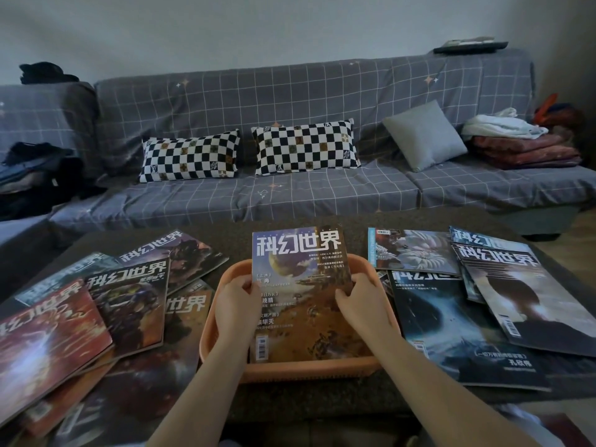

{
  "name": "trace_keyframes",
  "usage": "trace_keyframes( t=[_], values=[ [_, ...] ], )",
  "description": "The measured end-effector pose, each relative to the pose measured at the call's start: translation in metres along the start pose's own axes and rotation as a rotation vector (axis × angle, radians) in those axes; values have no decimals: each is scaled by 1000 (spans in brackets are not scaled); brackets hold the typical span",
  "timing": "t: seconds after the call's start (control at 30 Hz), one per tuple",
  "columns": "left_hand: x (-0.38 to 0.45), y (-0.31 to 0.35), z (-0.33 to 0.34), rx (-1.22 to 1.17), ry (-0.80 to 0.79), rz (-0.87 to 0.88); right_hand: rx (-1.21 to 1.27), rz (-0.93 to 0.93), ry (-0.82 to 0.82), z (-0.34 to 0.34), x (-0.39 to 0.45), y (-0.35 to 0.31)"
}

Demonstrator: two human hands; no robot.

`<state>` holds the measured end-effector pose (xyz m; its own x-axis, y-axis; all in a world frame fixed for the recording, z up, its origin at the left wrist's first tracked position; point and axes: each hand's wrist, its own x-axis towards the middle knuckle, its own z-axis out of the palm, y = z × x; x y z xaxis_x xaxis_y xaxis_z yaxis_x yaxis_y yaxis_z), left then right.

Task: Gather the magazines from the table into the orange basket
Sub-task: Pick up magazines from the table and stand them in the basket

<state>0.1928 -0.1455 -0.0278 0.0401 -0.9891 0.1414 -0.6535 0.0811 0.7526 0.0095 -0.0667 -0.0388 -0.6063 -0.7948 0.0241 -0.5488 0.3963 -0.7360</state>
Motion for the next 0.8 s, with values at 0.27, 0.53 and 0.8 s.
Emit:
trace_keyframes(
  t=[0.27, 0.53, 0.8],
  values=[
    [0, 0, -3, -196, -101, 18, 66, 13, -71, -8, 0, -2],
    [3, -3, -1, -82, -30, -72, 108, 65, -95, -7, 4, -2],
    [4, -6, 1, -96, -199, -100, 125, 48, -134, -8, 6, -2]
  ],
)
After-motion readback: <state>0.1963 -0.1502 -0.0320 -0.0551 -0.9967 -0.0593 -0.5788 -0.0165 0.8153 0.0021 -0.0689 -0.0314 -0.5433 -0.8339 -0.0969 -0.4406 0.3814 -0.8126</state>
